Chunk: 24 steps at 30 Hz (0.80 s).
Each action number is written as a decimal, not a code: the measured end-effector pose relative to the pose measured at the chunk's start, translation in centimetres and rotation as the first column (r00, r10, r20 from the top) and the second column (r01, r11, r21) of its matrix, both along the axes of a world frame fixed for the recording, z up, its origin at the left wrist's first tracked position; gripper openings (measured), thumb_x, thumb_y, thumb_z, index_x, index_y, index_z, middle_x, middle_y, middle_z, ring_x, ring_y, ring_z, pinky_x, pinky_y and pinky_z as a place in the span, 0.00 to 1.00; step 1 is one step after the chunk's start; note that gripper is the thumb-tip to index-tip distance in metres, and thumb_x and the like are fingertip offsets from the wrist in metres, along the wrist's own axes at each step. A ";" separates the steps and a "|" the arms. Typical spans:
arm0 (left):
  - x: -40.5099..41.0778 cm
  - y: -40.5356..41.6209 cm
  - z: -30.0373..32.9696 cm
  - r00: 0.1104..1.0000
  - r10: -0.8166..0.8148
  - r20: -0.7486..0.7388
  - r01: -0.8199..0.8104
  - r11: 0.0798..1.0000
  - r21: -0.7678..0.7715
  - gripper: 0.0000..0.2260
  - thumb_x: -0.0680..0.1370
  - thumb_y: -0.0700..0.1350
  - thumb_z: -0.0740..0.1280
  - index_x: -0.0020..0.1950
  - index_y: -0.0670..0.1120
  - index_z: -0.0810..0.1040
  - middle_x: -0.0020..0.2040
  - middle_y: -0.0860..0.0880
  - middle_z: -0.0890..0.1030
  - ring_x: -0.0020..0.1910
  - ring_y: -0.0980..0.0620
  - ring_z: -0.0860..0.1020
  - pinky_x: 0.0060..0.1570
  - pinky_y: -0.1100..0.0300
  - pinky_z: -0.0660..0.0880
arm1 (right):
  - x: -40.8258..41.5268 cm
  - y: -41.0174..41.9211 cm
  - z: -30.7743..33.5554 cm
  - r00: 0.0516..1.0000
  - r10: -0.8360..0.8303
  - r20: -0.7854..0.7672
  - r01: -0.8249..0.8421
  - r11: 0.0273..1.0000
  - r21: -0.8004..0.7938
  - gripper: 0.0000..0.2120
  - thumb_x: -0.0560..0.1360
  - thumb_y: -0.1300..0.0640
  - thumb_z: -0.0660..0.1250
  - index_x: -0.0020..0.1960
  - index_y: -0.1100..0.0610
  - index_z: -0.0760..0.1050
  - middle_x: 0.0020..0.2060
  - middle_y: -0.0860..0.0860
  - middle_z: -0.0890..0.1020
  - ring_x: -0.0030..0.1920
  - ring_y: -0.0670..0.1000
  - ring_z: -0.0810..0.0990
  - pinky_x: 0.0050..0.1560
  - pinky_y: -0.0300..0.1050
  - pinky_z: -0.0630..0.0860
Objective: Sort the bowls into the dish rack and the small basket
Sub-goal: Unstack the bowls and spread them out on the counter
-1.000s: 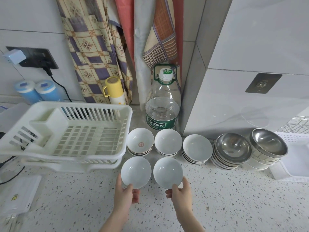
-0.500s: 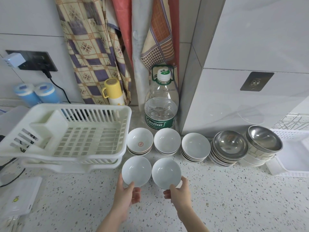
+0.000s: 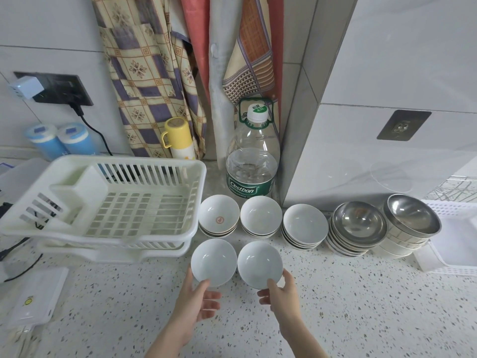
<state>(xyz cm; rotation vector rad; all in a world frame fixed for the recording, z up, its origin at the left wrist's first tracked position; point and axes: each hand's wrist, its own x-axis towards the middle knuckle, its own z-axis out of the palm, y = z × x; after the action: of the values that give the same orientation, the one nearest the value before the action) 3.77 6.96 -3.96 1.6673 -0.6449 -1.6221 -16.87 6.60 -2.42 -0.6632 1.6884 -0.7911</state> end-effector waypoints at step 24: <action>-4.7 -11.2 3.0 0.942 0.325 0.082 -0.301 0.928 -0.221 0.21 0.80 0.45 0.68 0.71 0.56 0.67 0.35 0.53 0.83 0.28 0.52 0.79 0.17 0.66 0.61 | 1.3 -10.9 2.0 0.986 -0.096 -0.138 0.095 0.995 -0.009 0.11 0.78 0.46 0.60 0.44 0.53 0.67 0.36 0.48 0.84 0.42 0.54 0.76 0.51 0.54 0.75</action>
<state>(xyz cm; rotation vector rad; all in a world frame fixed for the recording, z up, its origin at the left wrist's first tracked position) -0.96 -4.19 -0.93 1.6258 -0.5496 -1.1969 -15.57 -4.28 -0.44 -0.6553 1.8565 -0.8311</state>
